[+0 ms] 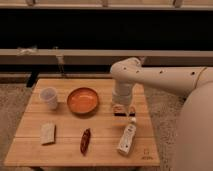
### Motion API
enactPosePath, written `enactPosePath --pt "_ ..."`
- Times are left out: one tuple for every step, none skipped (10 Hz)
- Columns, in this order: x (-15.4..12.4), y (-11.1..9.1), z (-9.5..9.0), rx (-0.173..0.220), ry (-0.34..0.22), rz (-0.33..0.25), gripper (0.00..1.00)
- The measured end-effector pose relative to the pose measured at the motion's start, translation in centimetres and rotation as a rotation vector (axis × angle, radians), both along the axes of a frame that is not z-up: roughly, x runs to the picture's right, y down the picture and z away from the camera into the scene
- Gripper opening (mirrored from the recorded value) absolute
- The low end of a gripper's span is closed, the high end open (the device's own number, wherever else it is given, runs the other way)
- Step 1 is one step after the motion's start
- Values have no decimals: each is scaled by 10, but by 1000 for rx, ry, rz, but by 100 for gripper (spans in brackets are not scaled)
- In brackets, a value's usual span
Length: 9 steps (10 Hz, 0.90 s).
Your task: Stand the bottle upright
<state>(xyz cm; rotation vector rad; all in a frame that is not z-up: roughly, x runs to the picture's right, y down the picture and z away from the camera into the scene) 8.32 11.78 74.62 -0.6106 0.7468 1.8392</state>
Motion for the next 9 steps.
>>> enactPosePath --pt "10 2 4 -9 -4 31 65" --pt "17 3 6 -15 -12 57 65" --pt "27 6 9 -25 -17 84 65" --pt "38 11 12 -46 -26 107 65" --pt "43 14 13 -61 -33 116 65" --pt "48 17 16 -85 -44 123 65" --pt "52 21 20 -109 -58 127 65" --pt "56 25 23 -130 -67 128 65" --pt "59 29 26 -148 -75 127 65"
